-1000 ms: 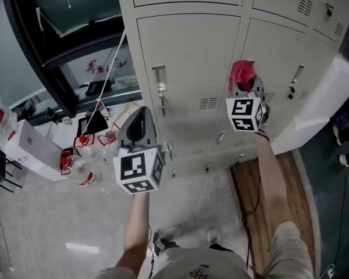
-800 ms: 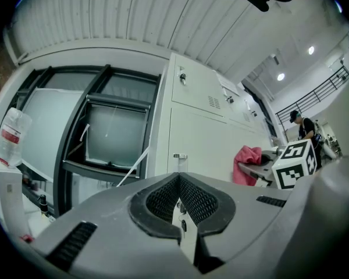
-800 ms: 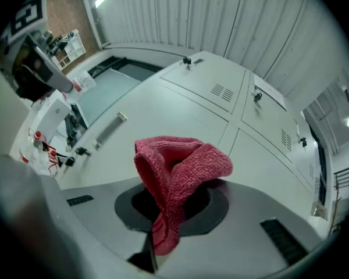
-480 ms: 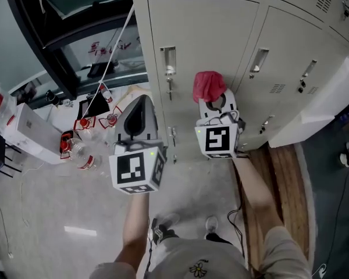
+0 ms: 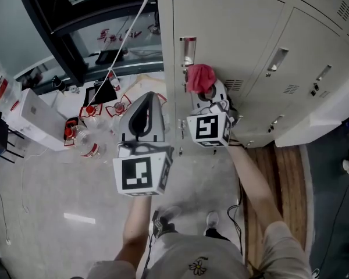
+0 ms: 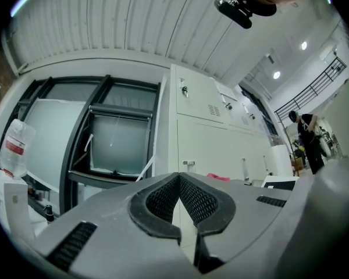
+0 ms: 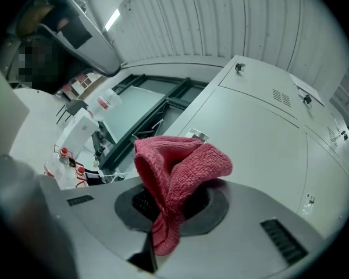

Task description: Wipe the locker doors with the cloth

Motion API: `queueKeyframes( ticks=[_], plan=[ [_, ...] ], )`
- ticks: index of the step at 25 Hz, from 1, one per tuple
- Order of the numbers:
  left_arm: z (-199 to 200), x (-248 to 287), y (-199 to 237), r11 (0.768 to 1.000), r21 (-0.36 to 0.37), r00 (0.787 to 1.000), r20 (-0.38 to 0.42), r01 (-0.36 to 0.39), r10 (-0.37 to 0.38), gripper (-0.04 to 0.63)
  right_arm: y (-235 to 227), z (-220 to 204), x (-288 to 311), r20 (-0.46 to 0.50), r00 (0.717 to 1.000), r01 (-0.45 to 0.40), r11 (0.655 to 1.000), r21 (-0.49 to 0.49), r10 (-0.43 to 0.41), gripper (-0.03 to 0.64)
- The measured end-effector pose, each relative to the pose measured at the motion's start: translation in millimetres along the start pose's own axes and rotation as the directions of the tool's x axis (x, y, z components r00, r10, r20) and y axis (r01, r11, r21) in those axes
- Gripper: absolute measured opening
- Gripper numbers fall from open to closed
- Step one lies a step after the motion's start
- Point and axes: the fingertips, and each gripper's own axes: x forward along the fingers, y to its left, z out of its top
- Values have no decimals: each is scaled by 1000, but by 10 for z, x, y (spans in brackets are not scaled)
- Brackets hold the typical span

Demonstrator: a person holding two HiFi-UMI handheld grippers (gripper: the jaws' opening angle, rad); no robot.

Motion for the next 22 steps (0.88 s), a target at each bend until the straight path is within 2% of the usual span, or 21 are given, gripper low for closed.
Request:
queueKeyframes(
  ticks=[6, 10, 14, 22],
  plan=[
    [-48, -8, 101, 1000, 7, 1000, -10, -9, 9, 17, 18, -94, 140, -11, 1000, 1, 1000, 0, -1, 31],
    [-136, -28, 158, 1000, -14, 998, -50, -26, 25, 17, 49, -186, 208, -34, 999, -10, 1000, -10, 10, 31],
    [-143, 17, 157, 1000, -18, 999, -30, -19, 19, 17, 73, -260, 248, -50, 999, -18, 1000, 3, 18, 31],
    [-229, 75, 65, 999, -38, 999, -51, -7, 5, 17, -95, -425, 170, -69, 998, 9, 1000, -23, -11, 31]
  ],
)
